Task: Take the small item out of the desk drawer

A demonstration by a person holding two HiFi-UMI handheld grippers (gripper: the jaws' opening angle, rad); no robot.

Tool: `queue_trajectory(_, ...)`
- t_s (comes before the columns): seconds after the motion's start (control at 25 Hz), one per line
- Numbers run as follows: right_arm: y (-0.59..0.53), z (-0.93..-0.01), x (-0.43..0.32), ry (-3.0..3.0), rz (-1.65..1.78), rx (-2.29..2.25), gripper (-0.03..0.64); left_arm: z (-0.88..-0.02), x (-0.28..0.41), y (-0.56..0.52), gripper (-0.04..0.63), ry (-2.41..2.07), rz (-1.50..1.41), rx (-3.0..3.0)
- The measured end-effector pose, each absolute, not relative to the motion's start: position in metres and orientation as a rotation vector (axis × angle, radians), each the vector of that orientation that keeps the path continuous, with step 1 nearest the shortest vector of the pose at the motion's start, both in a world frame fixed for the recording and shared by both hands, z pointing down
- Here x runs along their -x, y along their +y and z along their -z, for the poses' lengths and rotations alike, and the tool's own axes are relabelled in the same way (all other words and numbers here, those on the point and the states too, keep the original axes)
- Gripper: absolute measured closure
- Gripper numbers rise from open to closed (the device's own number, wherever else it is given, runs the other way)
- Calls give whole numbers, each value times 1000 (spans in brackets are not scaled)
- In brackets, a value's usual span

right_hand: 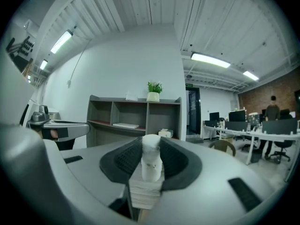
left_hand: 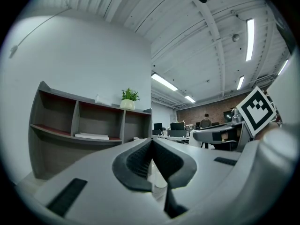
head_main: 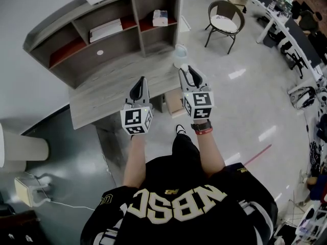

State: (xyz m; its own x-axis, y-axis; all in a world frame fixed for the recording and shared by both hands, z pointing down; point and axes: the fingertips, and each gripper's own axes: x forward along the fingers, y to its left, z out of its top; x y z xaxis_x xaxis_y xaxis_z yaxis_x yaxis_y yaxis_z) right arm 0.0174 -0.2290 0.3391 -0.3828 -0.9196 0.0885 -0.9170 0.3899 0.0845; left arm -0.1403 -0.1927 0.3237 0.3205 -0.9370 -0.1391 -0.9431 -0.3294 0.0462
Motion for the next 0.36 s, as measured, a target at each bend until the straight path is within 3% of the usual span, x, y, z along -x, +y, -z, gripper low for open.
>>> queue_trajectory(0.36,-245,-368,-9,-2484,8,-1618,492,-349,150,-207,581,1835,-189,2536)
